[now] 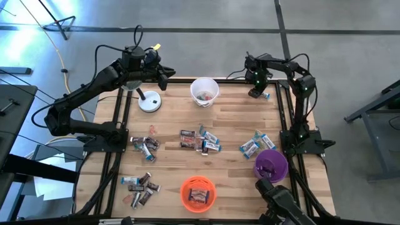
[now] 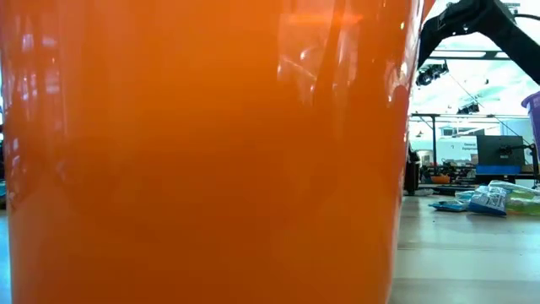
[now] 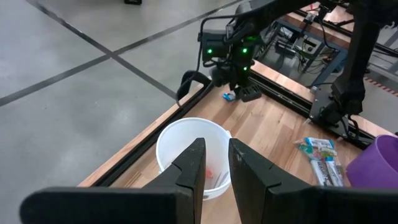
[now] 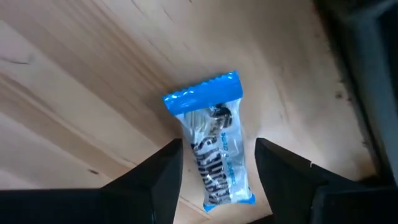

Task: Organize candy in baskets
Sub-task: Put the white chocolate bar into the orange bucket

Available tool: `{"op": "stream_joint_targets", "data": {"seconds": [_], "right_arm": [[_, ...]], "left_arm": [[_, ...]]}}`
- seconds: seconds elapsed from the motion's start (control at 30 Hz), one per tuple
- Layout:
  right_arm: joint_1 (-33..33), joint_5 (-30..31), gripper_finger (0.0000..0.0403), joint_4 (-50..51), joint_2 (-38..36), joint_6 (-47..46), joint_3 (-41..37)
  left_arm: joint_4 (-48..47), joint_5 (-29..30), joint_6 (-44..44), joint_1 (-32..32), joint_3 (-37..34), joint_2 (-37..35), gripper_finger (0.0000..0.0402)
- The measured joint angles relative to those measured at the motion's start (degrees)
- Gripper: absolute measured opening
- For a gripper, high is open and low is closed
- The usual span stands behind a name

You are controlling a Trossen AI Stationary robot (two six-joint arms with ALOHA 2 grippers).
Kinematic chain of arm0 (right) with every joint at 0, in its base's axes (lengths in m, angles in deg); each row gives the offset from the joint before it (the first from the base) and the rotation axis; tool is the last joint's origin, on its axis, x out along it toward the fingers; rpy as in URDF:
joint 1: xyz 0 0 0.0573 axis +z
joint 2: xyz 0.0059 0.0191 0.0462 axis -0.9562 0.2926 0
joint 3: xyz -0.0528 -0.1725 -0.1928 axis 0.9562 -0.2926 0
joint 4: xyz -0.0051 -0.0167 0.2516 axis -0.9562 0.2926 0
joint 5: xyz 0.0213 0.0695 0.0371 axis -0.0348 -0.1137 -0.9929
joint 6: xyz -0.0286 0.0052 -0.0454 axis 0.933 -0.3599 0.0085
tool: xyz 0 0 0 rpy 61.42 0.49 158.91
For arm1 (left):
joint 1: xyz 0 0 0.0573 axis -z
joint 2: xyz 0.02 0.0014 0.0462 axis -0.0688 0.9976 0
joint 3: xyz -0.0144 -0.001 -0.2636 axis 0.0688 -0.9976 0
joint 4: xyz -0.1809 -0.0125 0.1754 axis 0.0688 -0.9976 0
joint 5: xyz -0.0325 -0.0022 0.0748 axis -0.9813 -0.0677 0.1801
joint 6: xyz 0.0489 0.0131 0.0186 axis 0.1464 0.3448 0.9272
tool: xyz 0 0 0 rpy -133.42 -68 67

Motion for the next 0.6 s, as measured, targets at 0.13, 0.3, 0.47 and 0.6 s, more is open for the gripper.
{"op": "stream_joint_targets", "data": {"seconds": [0.13, 0.3, 0.47, 0.6], "right_arm": [[0.06, 0.48, 0.0197, 0.22, 2.1, -0.2, 0.39], [0.22, 0.65, 0.0197, 0.55, 3.85, -2.06, 0.48], [0.52, 0.78, 0.0167, 0.95, 4.04, -2.88, 0.5], [0.59, 0.42, 0.0098, 1.77, 4.07, -4.32, 0.46]], "left_arm": [[0.0, -0.02, -0.42, 0.02, 0.0, 0.0, 0.0055], [-0.1, -0.02, -0.71, 0.01, 0.0, 0.0, 0.0055], [-0.15, -0.02, -1.0, 0.01, 0.0, 0.0, 0.0055], [-0.15, -0.02, -0.98, 0.02, 0.0, 0.0, 0.0055]]}}
